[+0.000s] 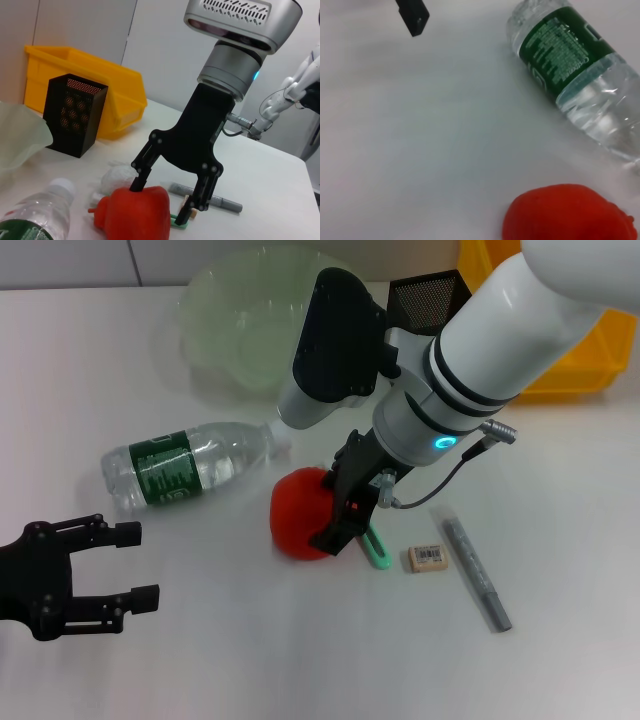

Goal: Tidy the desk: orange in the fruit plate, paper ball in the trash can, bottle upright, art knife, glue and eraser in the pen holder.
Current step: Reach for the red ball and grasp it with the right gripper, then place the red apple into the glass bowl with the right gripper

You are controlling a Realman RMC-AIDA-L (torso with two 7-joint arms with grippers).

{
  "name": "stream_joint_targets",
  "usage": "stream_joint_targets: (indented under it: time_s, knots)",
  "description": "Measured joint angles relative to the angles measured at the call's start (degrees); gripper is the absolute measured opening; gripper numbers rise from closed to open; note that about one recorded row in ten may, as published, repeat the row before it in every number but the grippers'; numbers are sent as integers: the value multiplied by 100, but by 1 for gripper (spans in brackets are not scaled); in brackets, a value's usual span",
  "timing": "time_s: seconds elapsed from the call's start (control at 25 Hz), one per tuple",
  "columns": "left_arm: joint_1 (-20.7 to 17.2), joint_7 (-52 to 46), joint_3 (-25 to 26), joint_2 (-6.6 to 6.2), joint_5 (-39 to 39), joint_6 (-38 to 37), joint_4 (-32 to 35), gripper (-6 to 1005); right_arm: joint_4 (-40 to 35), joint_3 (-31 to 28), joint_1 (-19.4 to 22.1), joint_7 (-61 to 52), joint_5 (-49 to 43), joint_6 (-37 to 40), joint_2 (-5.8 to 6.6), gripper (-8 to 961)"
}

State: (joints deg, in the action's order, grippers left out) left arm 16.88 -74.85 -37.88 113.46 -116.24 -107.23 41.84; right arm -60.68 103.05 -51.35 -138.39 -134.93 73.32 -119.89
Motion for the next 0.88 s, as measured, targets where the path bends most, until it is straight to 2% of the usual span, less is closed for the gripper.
stream_joint_targets:
  time_s: [0.32,0.76,0.88]
  knots:
    - [0,-5,3,0,1,47,-19,843,6,-36,47,28,-26,-37,1,660]
    - [6,-7,0,0,4,127,-18,842,-52,-137,127,28,-6,-132,9,196]
    - [5,-4,-2,0,6,157,-18,842,-229,-417,158,29,-2,63,20,183]
